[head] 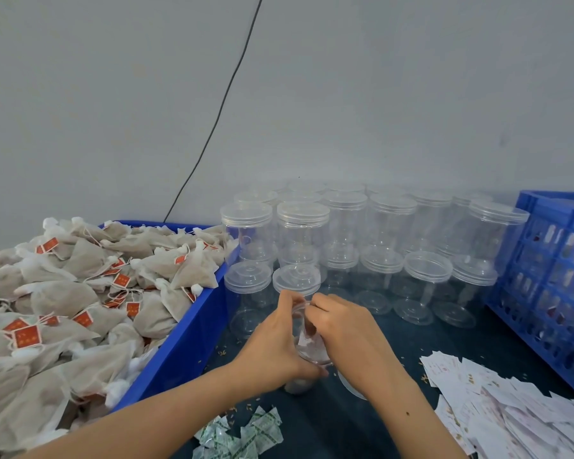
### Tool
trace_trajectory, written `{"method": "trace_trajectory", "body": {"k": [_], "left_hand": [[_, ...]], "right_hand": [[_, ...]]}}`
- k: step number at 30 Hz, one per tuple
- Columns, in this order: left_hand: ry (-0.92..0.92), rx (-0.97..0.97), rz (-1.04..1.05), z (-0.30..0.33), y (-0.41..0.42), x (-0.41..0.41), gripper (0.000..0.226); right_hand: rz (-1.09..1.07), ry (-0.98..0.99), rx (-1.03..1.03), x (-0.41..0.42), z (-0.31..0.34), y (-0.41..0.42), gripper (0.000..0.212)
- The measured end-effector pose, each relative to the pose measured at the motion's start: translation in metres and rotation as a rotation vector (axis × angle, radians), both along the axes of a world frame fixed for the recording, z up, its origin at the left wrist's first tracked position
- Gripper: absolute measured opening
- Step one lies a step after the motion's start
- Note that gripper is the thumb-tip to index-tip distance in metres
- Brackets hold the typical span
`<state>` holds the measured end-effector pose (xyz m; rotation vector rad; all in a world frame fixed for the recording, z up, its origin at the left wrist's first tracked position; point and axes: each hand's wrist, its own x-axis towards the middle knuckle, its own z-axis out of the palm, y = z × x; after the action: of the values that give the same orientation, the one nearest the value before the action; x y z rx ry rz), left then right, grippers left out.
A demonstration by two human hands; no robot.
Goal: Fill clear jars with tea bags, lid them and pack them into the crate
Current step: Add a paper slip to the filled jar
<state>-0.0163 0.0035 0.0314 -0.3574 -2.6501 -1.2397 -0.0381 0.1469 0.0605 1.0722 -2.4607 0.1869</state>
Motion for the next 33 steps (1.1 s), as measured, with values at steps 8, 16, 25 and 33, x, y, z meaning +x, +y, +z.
{"method": "trace_trajectory", "body": {"k": [8,16,25,33], "left_hand": [[-0.028,0.021,0.021,-0.003,0.001,-0.001,0.087],[-0.082,0.083,0.005,-0.003,-0.002,-0.003,0.087],[-0.131,0.132,-0.037,-0.005,-0.005,-0.006,0.092],[-0.195,0.086,-0.017,-0.014,-0.012,-0.017,0.096]], "right_hand": [[0.007,-0.037,-0.125,-0.015,-0.004,0.013,0.016],[-0.062,-0.285,-0.585,-0.041,-0.006,0.049,0.022],[-0.439,-0.894,0.063,-0.057,-0.042,0.077,0.109],[-0.396,-0.9,0.167,-0.057,-0.055,0.066,0.102]]}}
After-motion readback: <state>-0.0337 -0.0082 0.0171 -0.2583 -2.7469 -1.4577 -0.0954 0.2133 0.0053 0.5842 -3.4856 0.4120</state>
